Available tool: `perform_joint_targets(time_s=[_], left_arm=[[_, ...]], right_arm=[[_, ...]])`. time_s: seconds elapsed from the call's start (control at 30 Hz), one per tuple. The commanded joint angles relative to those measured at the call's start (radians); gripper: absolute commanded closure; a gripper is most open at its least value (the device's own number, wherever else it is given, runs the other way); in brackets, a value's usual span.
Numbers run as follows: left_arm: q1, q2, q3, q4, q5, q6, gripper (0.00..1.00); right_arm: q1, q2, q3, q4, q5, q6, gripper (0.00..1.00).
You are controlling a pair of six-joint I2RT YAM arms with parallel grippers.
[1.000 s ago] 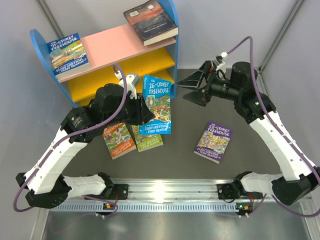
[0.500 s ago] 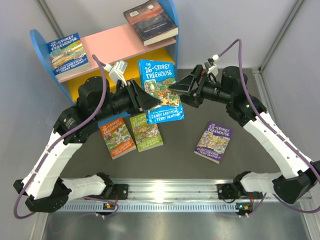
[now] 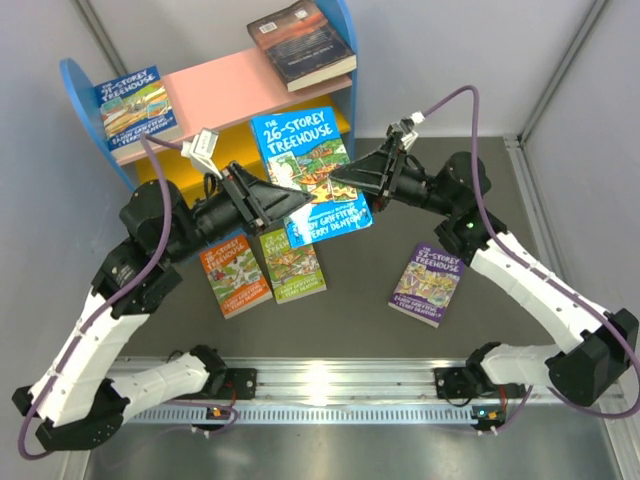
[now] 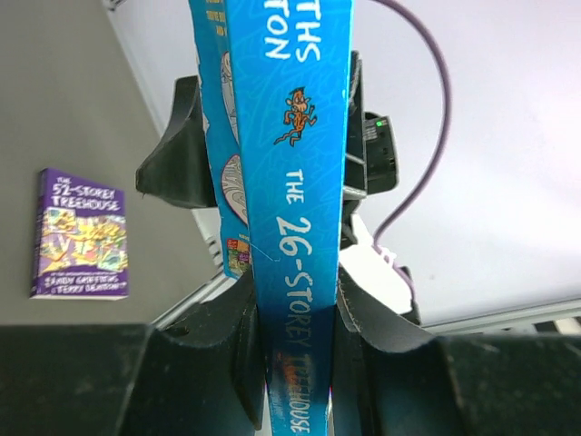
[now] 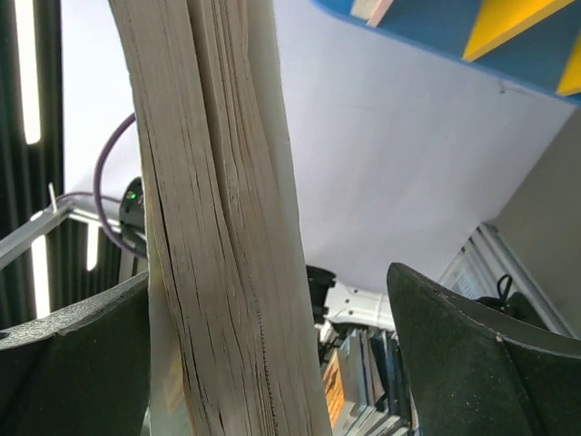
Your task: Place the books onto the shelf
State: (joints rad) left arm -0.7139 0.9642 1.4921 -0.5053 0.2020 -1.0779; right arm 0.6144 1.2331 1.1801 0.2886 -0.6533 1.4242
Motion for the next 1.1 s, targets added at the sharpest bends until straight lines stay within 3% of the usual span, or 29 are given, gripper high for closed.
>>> perform_joint_targets(time_s=[0.0,0.07,0.17,0.2,0.3,0.4,0.43,0.47,0.5,0.57,0.6,0.63,0.7,0.73,0.8,0.83,0.87,1.07], left_arm=[[0.007,-0.058,-0.016,0.271,-0.024,-0.062,1.00],[0.005,-0.071,-0.023,0.255,-0.042,-0.062,1.00],[0.005,-0.088,-0.012,0.167,-0.090,-0.057,1.00],[0.005,-0.091,-0.007,0.137,-0.107,-0.054,1.00],[0.007,-0.102,0.019,-0.020,-0.179,-0.036,1.00],[0.007,-0.113,0.056,-0.188,-0.266,-0.010,1.00],[0.005,-0.113,0.069,-0.291,-0.288,0.010,0.98],[0.005,-0.108,0.089,-0.347,-0.312,0.018,0.90],[0.005,-0.107,0.135,-0.402,-0.366,0.022,0.72],[0.005,-0.094,0.219,-0.527,-0.424,0.021,0.57],[0.005,-0.090,0.249,-0.633,-0.458,0.019,0.49],[0.005,-0.085,0.282,-0.682,-0.511,0.021,0.36],[0.005,-0.081,0.385,-0.799,-0.579,0.010,0.30],[0.005,-0.081,0.413,-0.821,-0.631,0.010,0.23],[0.007,-0.081,0.471,-0.860,-0.662,0.012,0.20],[0.007,-0.079,0.482,-0.866,-0.673,0.024,0.14],[0.007,-0.071,0.499,-0.872,-0.676,0.027,0.01],[0.007,-0.021,0.487,-0.880,-0.668,0.075,0.01]], right_arm=[[0.041,0.020,0.046,0.136,-0.057,0.044,0.04],[0.051,0.028,0.033,0.188,-0.066,0.079,0.13],[0.061,0.035,0.024,0.221,-0.081,0.104,0.43],[0.062,0.037,0.030,0.212,-0.085,0.102,0.60],[0.064,0.045,0.045,0.155,-0.097,0.078,0.86],[0.062,0.072,0.120,0.026,-0.108,0.003,1.00],[0.062,0.086,0.185,-0.020,-0.109,-0.046,1.00],[0.062,0.103,0.222,-0.046,-0.109,-0.065,1.00],[0.062,0.145,0.309,-0.093,-0.111,-0.097,1.00],[0.062,0.243,0.421,-0.129,-0.123,-0.119,1.00],[0.064,0.284,0.555,-0.178,-0.129,-0.131,1.00],[0.065,0.327,0.632,-0.210,-0.134,-0.157,1.00],[0.070,0.473,0.796,-0.284,-0.137,-0.180,1.00],[0.073,0.527,0.963,-0.346,-0.135,-0.186,1.00],[0.077,0.676,1.178,-0.362,-0.128,-0.144,1.00],[0.080,0.721,1.235,-0.339,-0.114,-0.118,1.00],[0.088,0.796,1.281,-0.319,-0.102,-0.093,1.00],[0.134,0.899,1.339,-0.178,0.064,-0.019,1.00]])
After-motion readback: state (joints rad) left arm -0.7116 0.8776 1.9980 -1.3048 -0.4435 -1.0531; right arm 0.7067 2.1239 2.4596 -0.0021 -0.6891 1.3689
